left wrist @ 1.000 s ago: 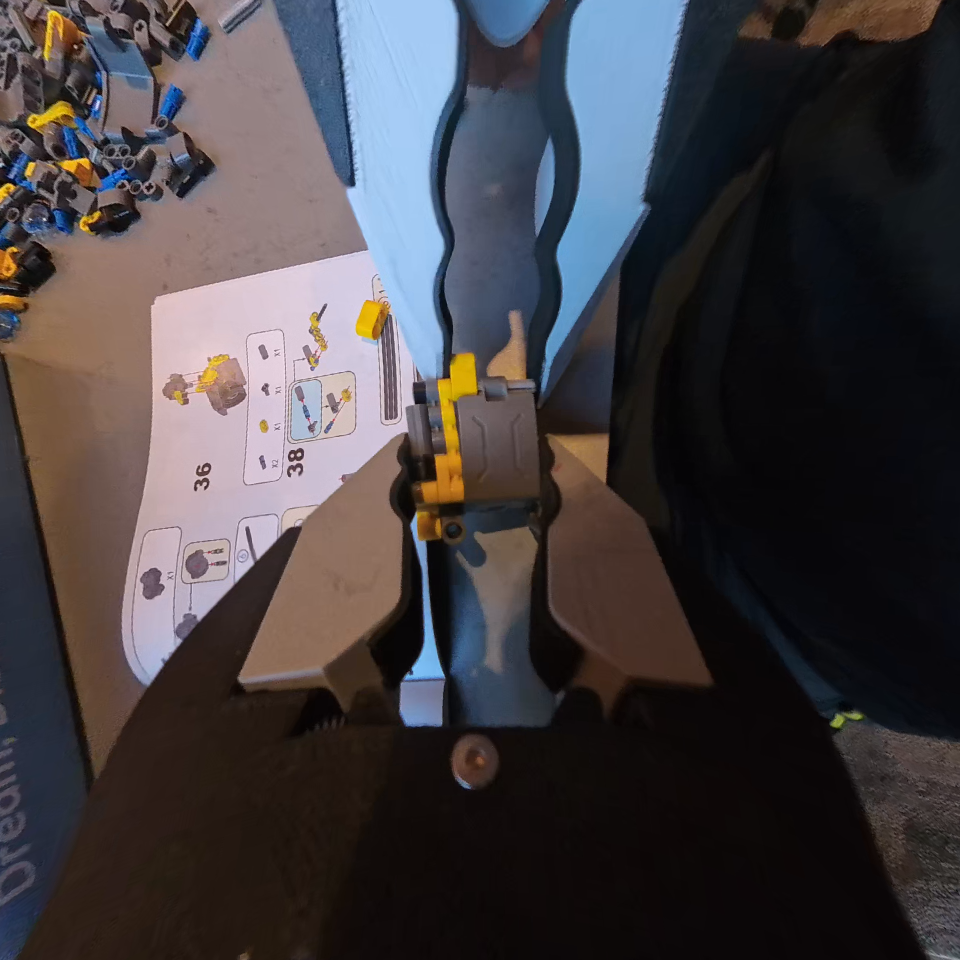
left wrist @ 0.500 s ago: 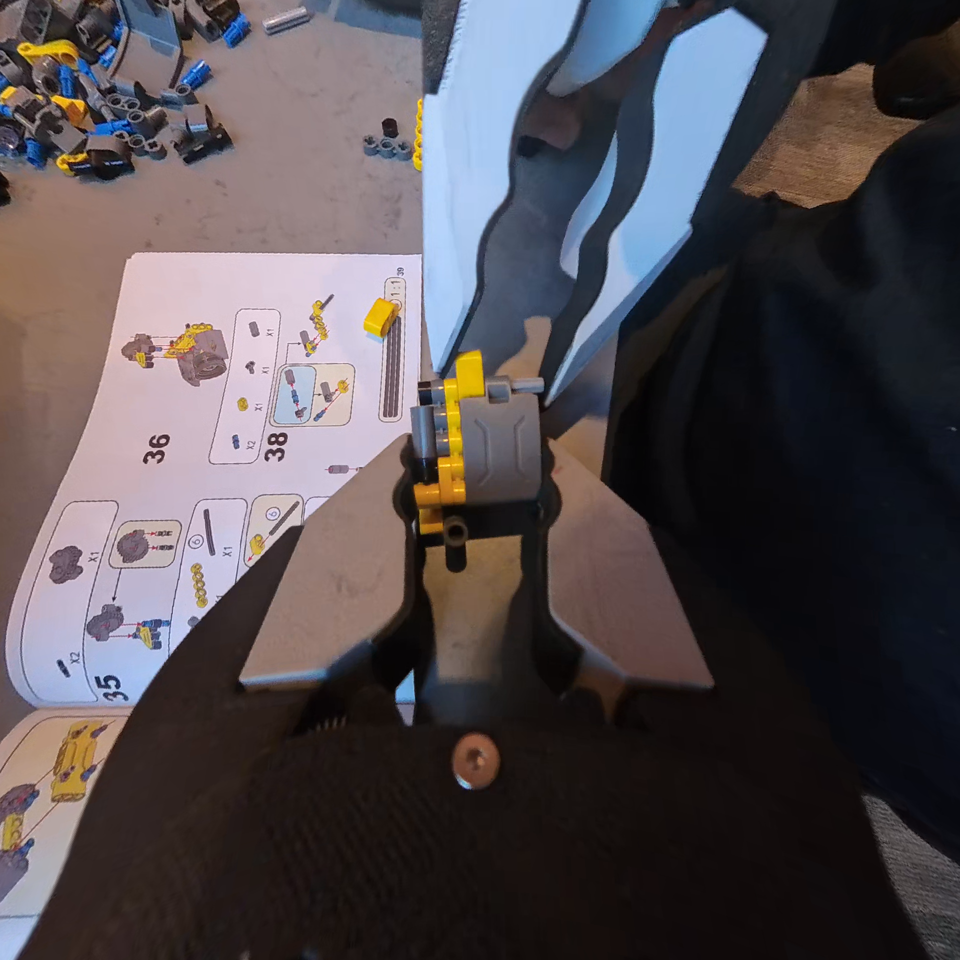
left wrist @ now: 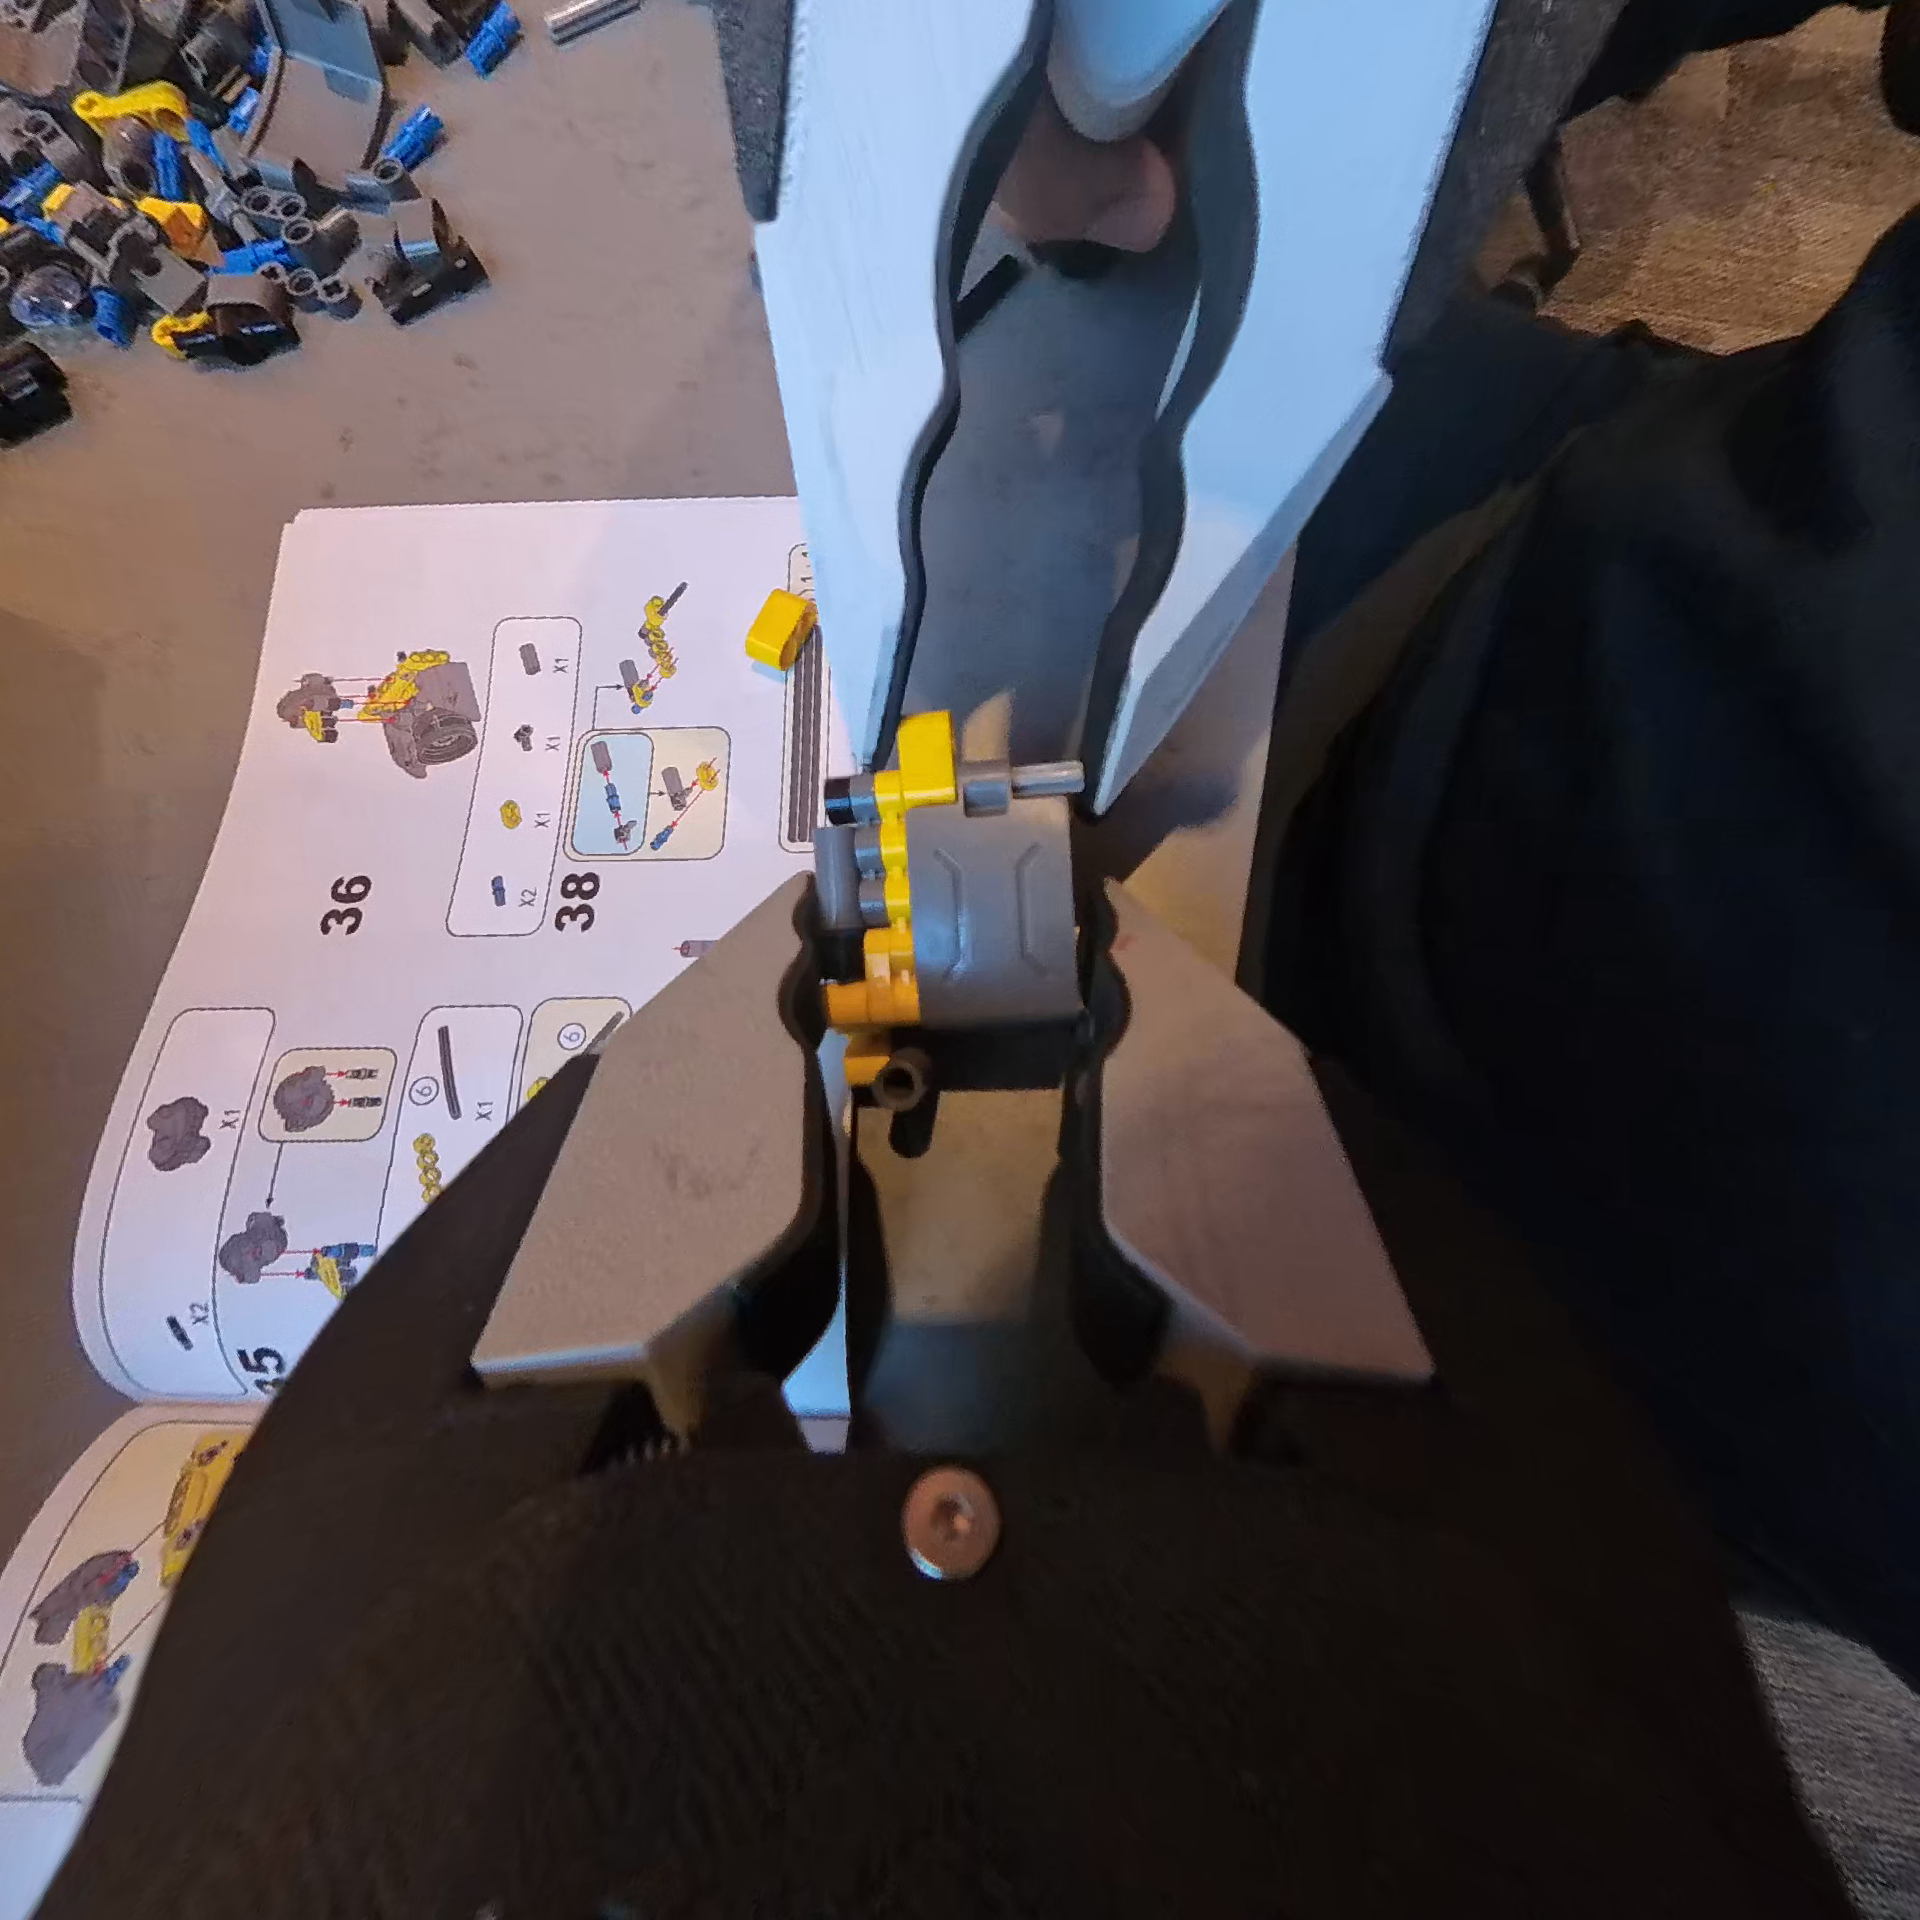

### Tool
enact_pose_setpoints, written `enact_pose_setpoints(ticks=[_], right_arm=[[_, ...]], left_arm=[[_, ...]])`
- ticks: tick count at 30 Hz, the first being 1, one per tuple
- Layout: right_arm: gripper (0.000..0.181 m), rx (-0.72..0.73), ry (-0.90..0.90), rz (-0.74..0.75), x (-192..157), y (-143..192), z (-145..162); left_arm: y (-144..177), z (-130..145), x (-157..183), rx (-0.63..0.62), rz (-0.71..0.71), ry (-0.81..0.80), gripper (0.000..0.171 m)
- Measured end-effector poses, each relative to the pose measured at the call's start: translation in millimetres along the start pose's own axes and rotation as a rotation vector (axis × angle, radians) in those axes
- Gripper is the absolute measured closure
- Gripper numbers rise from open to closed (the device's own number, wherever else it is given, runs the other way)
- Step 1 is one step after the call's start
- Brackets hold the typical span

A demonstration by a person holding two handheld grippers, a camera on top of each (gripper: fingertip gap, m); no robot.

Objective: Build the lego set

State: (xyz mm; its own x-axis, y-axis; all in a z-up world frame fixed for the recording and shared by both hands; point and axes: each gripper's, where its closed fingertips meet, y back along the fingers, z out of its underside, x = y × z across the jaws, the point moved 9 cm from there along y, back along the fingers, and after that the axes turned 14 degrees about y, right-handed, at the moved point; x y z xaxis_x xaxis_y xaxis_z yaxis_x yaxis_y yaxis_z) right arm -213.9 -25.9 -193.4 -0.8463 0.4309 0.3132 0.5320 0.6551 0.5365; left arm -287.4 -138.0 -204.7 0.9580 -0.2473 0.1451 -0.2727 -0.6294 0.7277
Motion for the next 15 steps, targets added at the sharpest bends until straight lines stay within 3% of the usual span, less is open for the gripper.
enact_pose_setpoints(ticks=[15], right_arm=[[0.152, 0.013, 0.010, -0.019, -0.5, -1.3, -1.1]], left_arm=[[-0.1, -0.1, -3.8, 0.063, 0.077, 0.108, 0.127]])
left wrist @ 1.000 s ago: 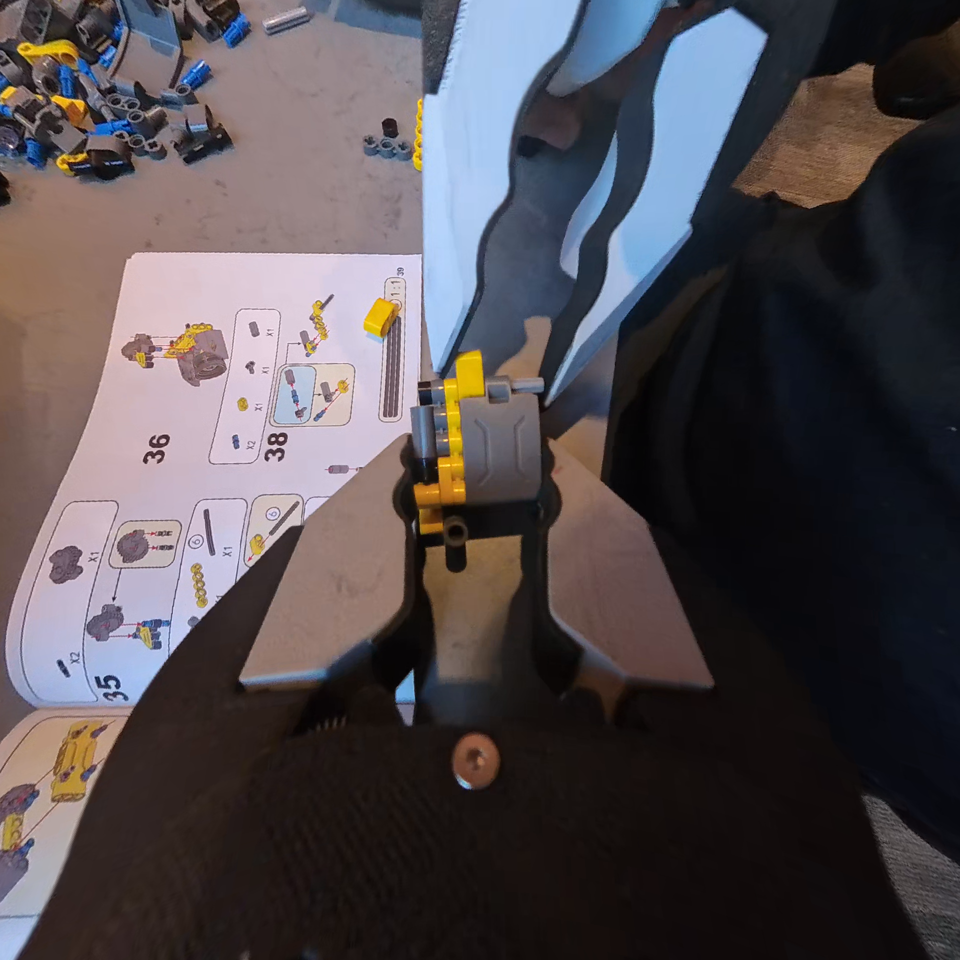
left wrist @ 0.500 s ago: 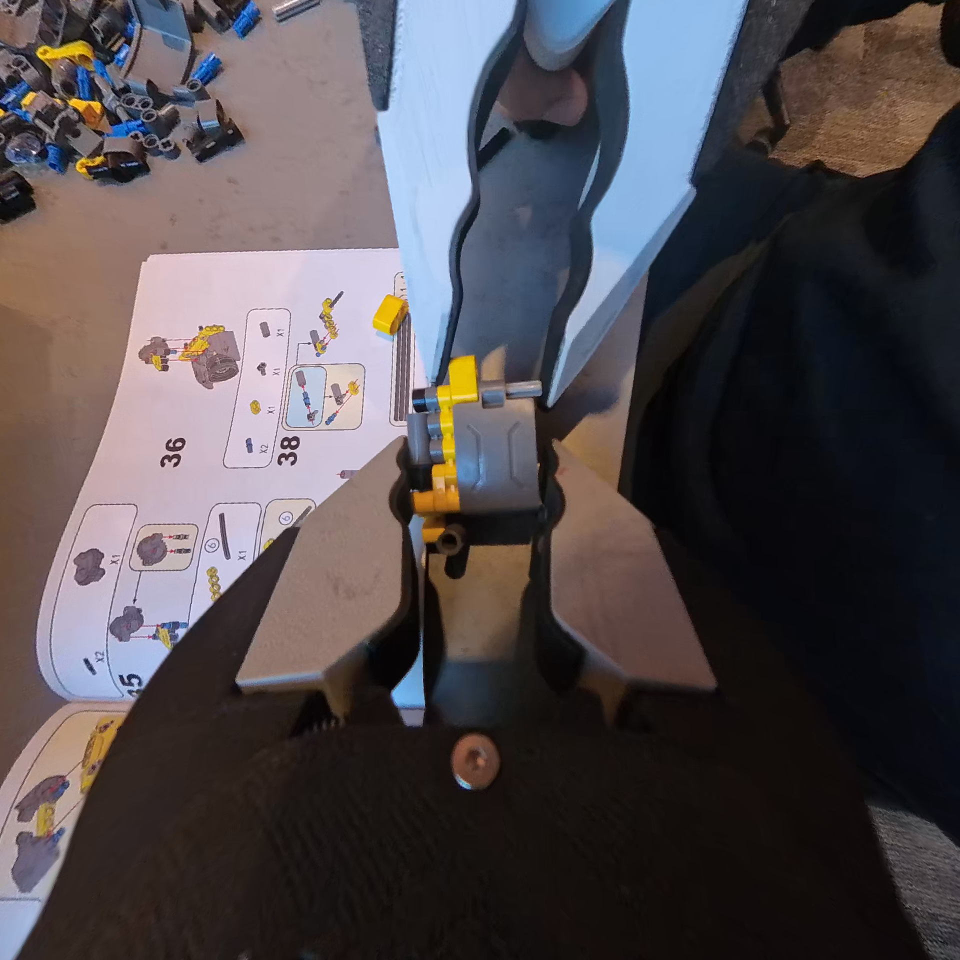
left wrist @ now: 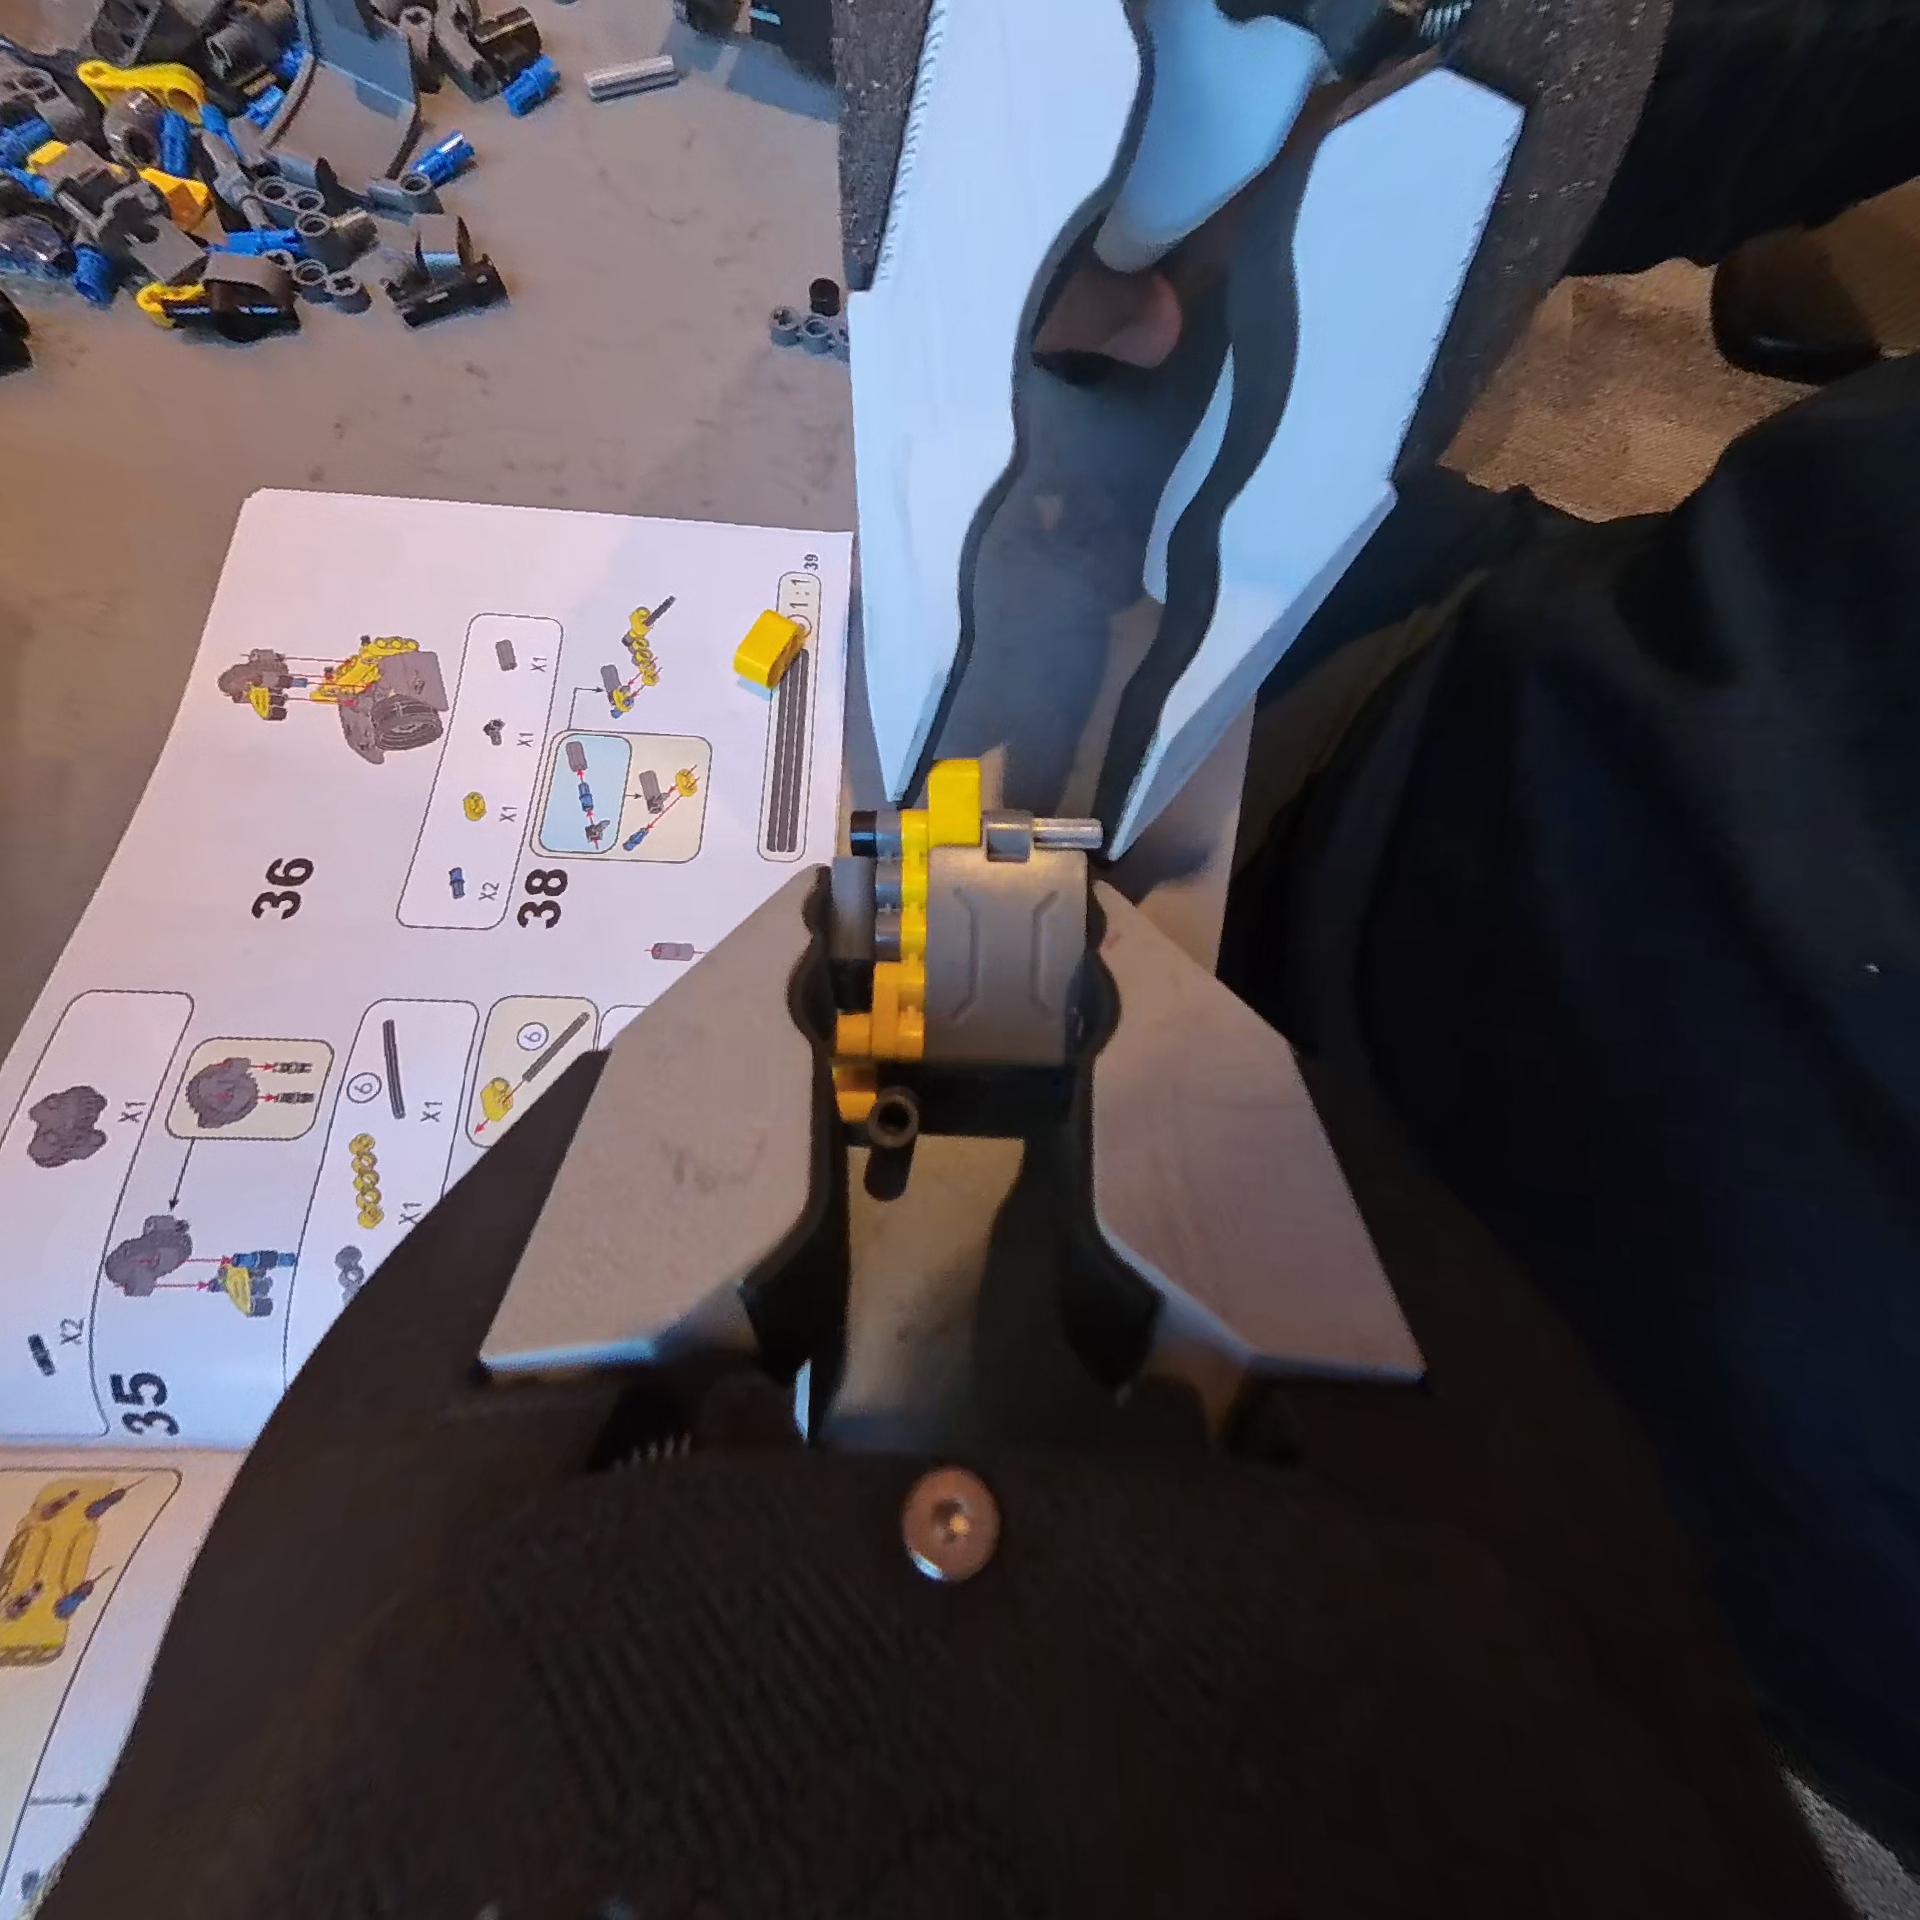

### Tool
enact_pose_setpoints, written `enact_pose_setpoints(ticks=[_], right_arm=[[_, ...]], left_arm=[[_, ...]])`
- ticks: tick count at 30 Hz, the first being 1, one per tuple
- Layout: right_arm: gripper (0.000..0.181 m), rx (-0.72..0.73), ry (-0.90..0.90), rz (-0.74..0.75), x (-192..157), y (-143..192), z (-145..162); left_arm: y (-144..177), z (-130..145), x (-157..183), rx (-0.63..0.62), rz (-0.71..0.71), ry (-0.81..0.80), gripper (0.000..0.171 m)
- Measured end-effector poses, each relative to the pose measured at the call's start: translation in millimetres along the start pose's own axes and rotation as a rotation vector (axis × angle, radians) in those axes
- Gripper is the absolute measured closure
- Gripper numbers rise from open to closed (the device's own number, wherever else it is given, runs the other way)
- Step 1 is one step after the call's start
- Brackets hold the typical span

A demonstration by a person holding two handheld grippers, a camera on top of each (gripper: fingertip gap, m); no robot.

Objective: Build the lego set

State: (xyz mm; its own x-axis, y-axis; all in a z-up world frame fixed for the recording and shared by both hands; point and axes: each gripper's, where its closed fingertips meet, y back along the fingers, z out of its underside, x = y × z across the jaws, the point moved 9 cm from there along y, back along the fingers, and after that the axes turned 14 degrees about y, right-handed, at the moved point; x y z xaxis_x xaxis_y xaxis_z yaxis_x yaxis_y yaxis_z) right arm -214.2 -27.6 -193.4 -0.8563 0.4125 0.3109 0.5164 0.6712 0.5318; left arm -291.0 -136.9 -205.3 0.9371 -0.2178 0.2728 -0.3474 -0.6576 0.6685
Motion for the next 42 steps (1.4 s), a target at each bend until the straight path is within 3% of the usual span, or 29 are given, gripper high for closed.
enact_pose_setpoints(ticks=[9, 17, 25, 33, 36, 42], right_arm=[[0.153, 0.030, -0.124, -0.036, 4.0, -1.4, -1.8], [0.154, -0.049, -0.050, -0.010, -3.6, -2.8, -8.6], [0.154, -0.043, -0.037, -0.095, 5.9, -6.5, -10.3], [0.154, -0.156, 0.093, -0.008, -3.6, -10.7, -15.6], [0.155, -0.114, 0.017, -0.058, 1.1, -10.1, -13.6], [0.154, -0.092, 0.048, 0.036, -3.7, -11.4, -10.5]], left_arm=[[1.8, 3.3, 1.1, 0.036, -0.030, -0.015, 0.127], [1.6, 6.7, 7.4, 0.033, -0.064, -0.055, 0.127], [3.8, 9.3, 5.7, 0.021, -0.076, -0.072, 0.127], [3.9, 11.2, 7.7, 0.029, -0.121, -0.094, 0.127], [4.1, 11.5, 8.2, 0.030, -0.124, -0.099, 0.128], [4.0, 10.7, 5.7, 0.035, -0.138, -0.076, 0.127]])
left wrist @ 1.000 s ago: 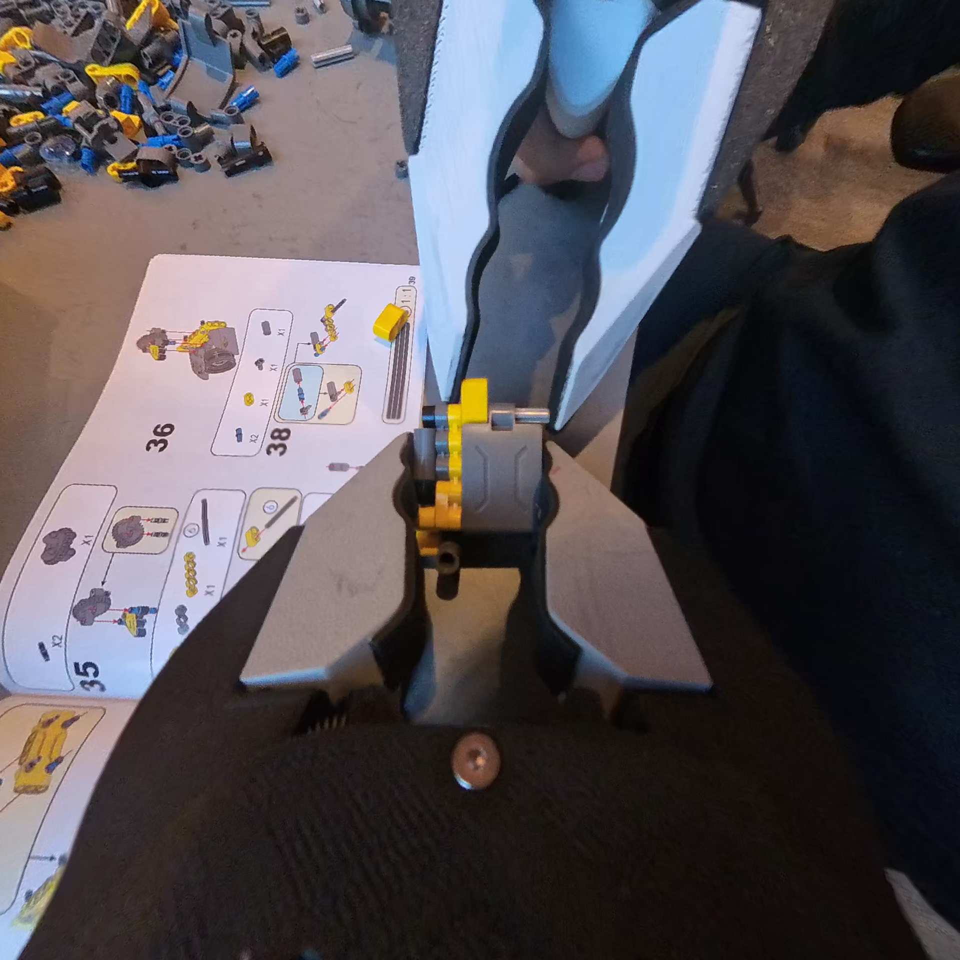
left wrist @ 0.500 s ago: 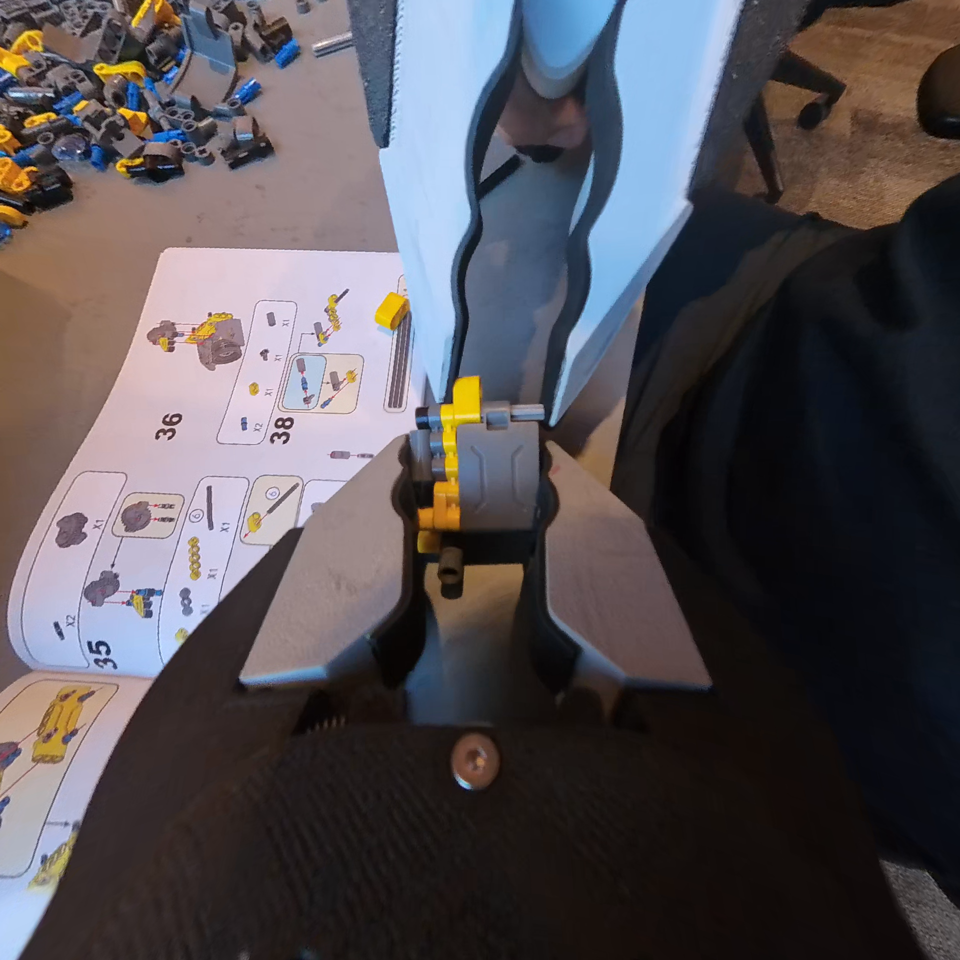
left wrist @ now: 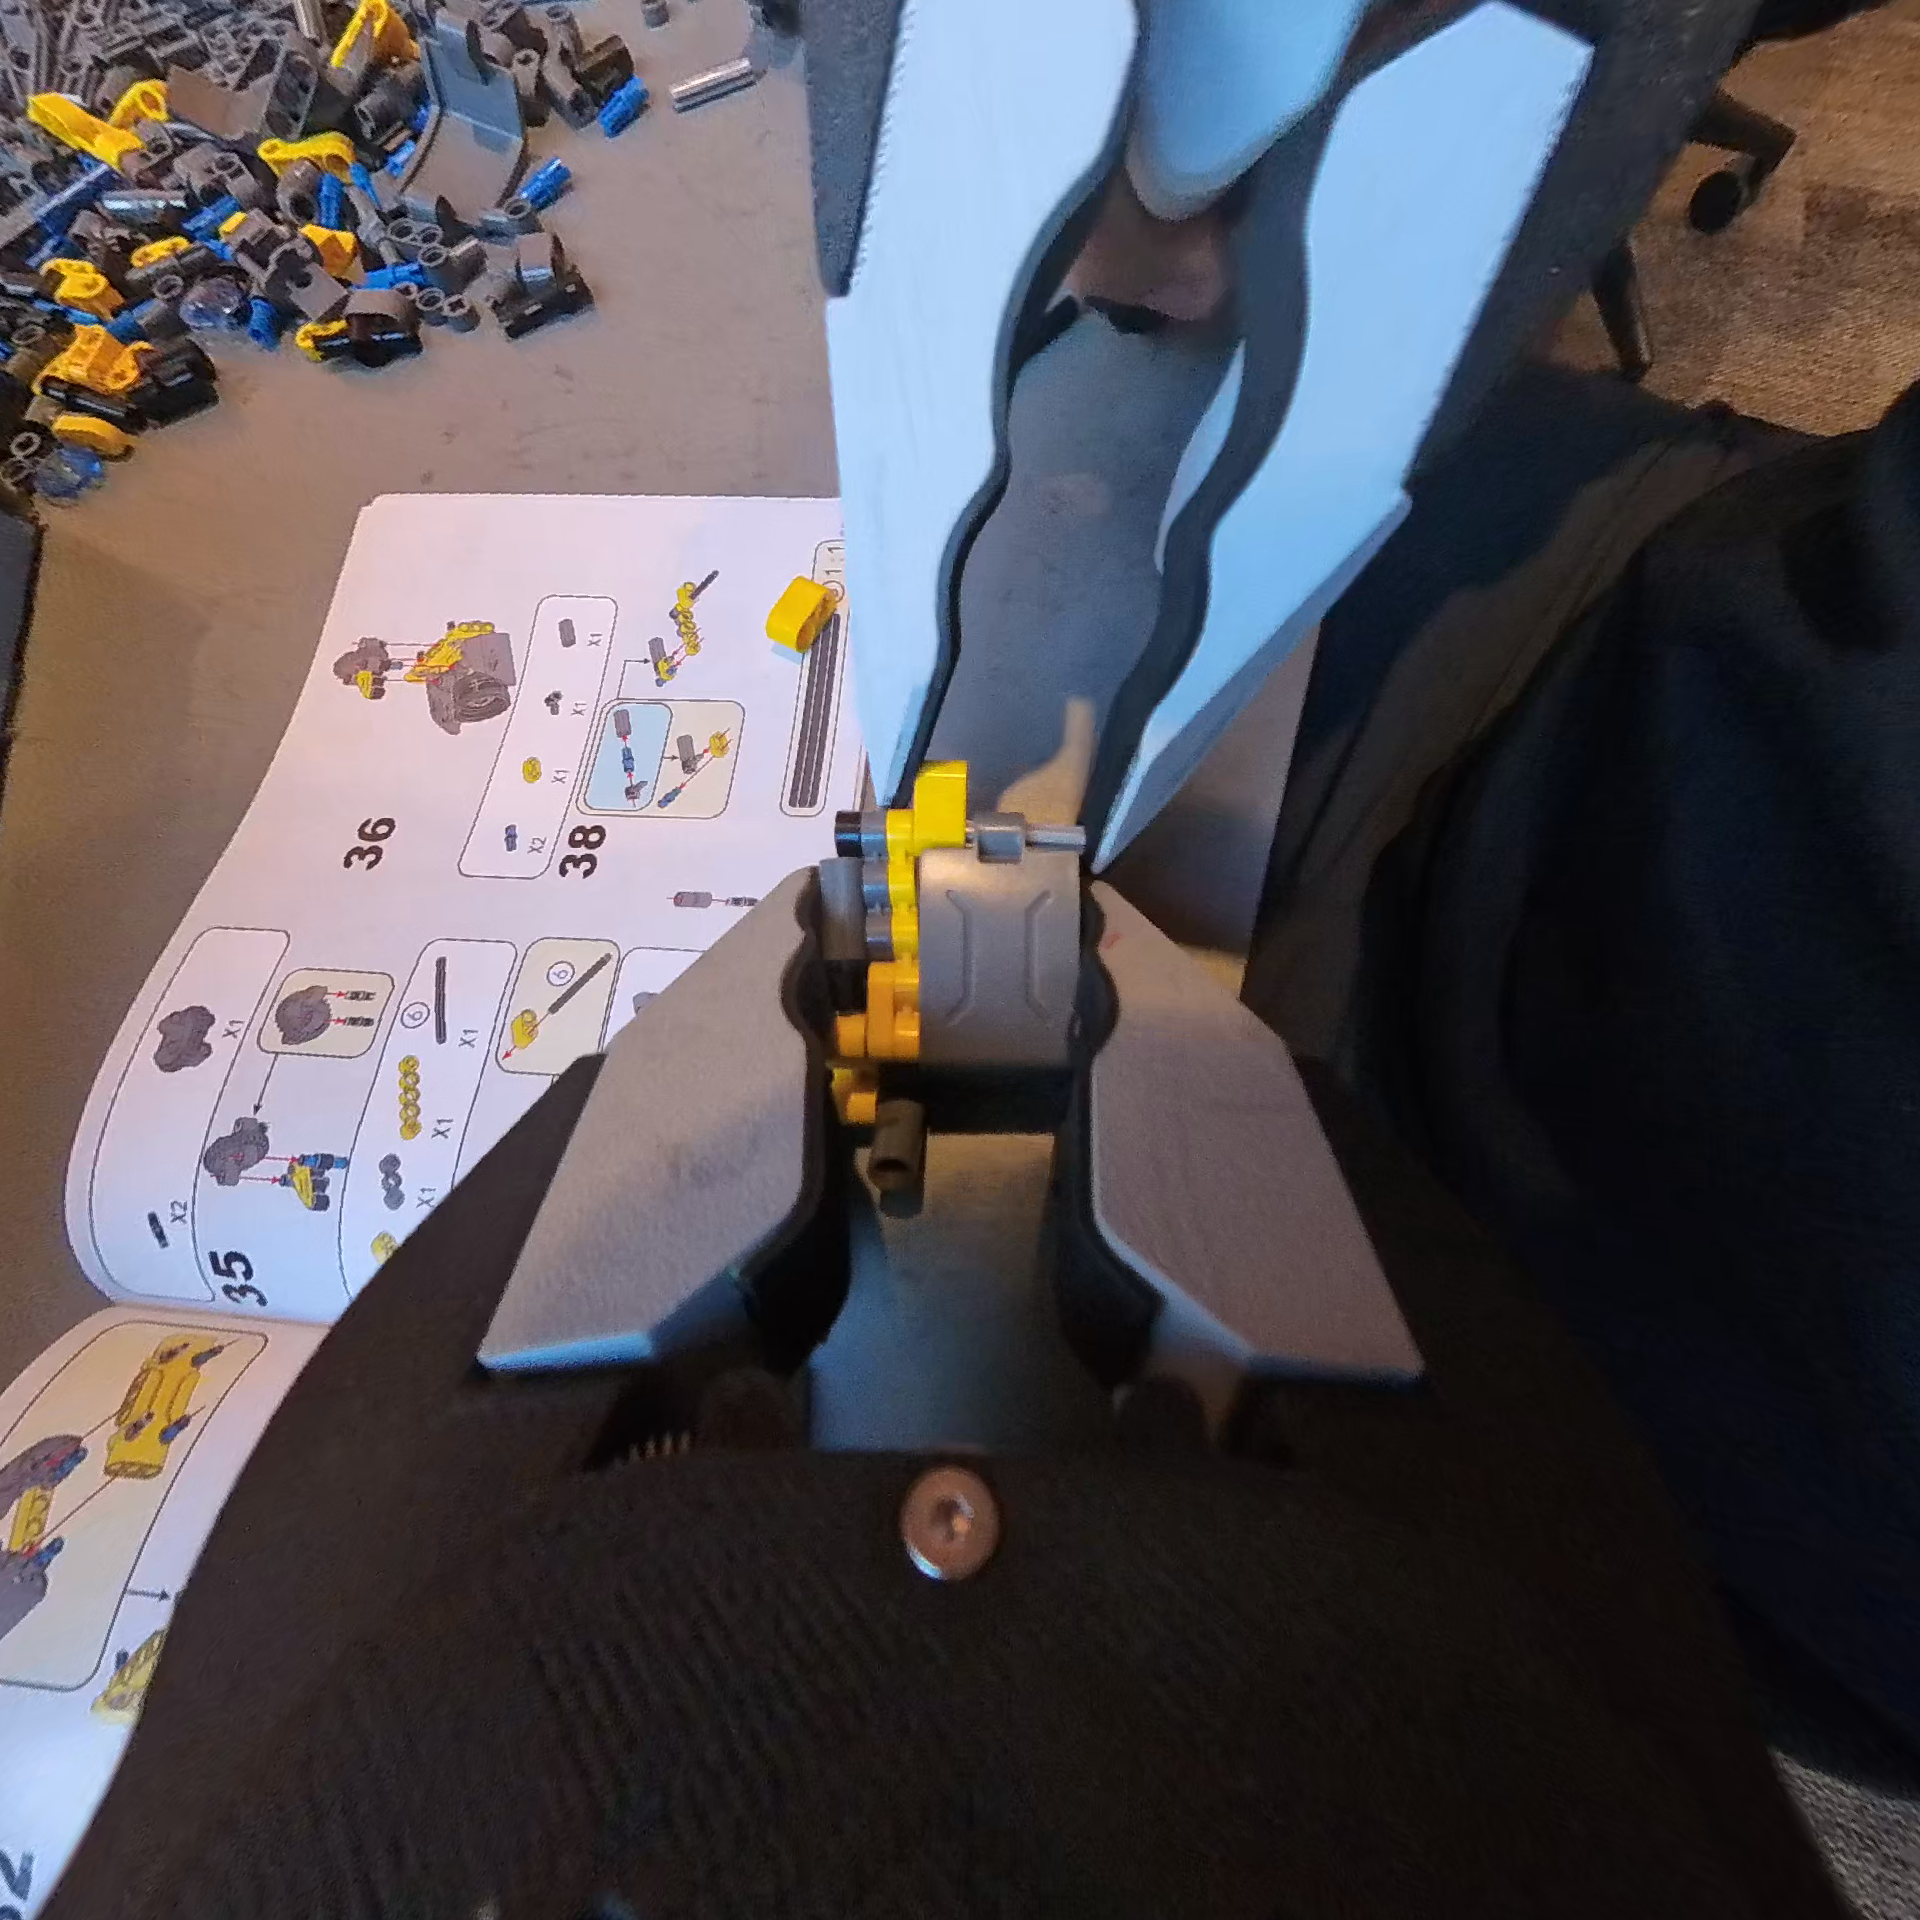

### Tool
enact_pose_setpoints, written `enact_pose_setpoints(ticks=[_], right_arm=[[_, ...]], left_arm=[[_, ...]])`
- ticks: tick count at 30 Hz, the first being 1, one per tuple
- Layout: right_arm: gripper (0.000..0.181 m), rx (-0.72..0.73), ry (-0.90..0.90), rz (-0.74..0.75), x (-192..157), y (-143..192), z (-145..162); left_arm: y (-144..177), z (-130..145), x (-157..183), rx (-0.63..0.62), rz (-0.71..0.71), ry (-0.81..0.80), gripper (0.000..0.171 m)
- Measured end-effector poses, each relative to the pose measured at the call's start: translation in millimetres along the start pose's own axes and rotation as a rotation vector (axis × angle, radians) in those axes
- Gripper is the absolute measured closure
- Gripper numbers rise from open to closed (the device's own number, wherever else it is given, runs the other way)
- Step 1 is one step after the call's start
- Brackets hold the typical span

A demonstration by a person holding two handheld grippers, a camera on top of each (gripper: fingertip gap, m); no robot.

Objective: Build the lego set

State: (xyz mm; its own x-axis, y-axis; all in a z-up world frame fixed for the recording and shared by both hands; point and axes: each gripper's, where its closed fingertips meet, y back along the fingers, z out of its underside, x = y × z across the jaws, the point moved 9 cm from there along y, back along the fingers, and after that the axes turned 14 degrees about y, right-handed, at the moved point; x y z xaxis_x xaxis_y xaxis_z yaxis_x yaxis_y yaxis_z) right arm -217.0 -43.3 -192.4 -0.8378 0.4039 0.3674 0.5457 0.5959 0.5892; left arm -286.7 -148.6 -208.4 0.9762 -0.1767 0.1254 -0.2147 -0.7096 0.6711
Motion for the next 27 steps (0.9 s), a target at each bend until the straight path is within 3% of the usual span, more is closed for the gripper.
enact_pose_setpoints(ticks=[3, 10, 18, 27], right_arm=[[0.154, -0.026, 0.066, 0.057, -5.0, 0.2, -2.1], [0.154, 0.039, -0.031, 0.005, 1.4, 0.2, 3.7], [0.154, 0.006, 0.077, 0.070, -5.3, 0.6, -0.7], [0.154, 0.019, 0.066, 0.081, -1.6, 0.5, -0.8]], left_arm=[[-0.1, 0.0, 0.4, 0.002, -0.005, -0.006, 0.127], [-0.6, -0.3, 0.4, 0.007, -0.025, 0.000, 0.127], [0.1, 0.4, 3.1, 0.016, -0.039, -0.013, 0.127], [0.7, -0.6, 0.8, 0.039, -0.066, 0.001, 0.127]])
